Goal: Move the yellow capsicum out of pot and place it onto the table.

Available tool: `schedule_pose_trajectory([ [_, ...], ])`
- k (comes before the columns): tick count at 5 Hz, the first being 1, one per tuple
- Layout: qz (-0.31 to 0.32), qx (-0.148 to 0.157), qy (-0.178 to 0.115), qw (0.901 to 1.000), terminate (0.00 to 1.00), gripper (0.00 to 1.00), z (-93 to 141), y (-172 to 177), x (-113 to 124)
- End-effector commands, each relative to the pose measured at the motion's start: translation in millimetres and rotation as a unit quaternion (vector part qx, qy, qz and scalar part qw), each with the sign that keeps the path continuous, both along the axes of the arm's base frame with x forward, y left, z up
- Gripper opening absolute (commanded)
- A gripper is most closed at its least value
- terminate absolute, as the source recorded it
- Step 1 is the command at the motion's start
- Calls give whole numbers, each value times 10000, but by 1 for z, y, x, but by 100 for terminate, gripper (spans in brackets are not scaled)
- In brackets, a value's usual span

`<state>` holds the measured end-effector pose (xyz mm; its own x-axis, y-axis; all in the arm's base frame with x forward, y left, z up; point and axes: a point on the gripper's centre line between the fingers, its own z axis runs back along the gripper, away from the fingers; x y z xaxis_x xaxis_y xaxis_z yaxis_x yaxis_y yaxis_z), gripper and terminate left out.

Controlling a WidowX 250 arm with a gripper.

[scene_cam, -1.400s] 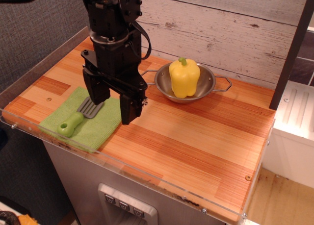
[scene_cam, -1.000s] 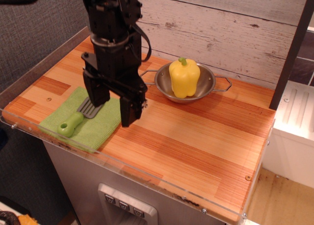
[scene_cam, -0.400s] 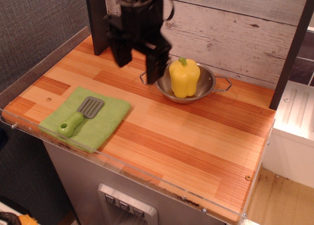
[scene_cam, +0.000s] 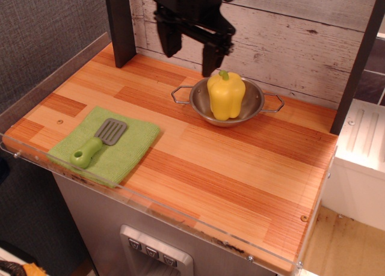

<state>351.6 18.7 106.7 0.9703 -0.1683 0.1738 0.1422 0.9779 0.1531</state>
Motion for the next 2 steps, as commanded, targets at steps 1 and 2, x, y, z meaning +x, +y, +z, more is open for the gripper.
schedule_pose_trajectory([
  [1,69,18,45,10000,0,100,-6,-2,17],
  [2,64,-93,106,9999,0,100,-12,-8,22],
])
